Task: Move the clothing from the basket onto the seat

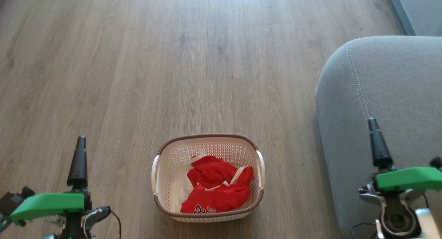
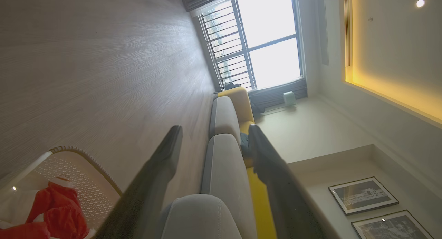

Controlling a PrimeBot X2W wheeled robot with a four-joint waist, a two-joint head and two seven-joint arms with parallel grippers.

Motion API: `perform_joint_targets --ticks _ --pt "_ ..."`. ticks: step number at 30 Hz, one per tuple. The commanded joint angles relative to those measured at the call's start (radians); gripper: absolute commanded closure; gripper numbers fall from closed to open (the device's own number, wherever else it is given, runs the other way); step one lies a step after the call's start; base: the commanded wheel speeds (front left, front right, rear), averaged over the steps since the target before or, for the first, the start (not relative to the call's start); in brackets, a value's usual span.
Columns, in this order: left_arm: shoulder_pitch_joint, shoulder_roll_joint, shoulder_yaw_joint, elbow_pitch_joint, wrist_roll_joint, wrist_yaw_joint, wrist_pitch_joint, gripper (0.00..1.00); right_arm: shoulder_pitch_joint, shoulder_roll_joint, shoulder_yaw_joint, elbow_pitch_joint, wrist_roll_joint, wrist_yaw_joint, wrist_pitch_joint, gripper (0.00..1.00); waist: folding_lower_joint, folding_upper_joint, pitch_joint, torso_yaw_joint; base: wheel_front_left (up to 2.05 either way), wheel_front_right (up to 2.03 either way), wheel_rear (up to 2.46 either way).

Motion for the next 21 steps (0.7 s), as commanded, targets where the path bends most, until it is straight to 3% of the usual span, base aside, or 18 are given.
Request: perform_joint_targets --ticks 1,10,21 --pt "-0.058 0.008 0.026 -0.05 0.026 -0.004 -0.009 0.0 -0.065 -0.001 0.024 -0.055 -0.051 0.003 -0.013 0.0 0.0 0.0 0.0 0.001 0.0 0.0 0.0" --pt "-0.061 0.009 0.011 -0.136 0.169 -0.005 -0.036 0.0 -0.077 -0.001 0.099 -0.107 -0.266 0.004 -0.04 0.0 0.0 0.0 0.004 0.015 0.0 0.0 0.0" --pt "-0.066 0.01 -0.044 -0.218 0.389 0.012 -0.065 0.0 -0.093 -0.001 0.14 -0.146 -0.433 0.005 -0.069 0.0 0.0 0.0 0.018 0.025 0.0 0.0 0.0"
